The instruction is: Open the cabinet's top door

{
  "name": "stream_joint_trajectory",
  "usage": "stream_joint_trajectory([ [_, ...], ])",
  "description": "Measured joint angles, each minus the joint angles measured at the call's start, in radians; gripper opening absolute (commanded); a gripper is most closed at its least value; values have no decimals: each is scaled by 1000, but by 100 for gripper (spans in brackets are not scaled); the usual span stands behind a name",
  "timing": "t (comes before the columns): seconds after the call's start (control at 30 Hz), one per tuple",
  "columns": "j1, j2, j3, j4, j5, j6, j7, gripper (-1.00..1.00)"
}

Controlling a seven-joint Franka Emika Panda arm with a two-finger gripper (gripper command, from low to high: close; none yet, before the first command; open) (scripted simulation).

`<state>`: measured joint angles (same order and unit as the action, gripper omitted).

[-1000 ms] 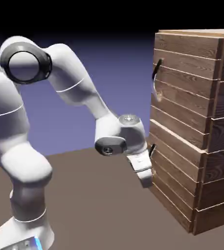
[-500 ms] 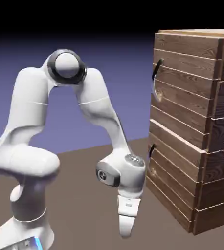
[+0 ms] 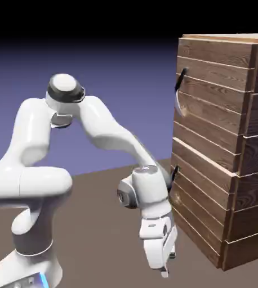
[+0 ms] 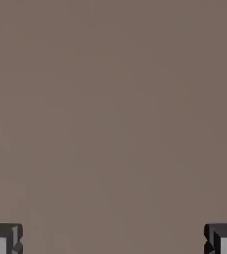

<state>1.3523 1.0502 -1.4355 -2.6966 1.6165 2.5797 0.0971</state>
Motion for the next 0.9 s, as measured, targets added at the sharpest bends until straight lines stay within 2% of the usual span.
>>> stream_joint_trajectory([
  [0.67,589,713,-631,50,711,-201,-283,0],
  [0.83,446,713,-603,157,786,-231,-274,0],
  [0.87,425,713,-599,173,797,-236,-273,-100],
  [0.9,425,713,-599,173,797,-236,-273,-100],
])
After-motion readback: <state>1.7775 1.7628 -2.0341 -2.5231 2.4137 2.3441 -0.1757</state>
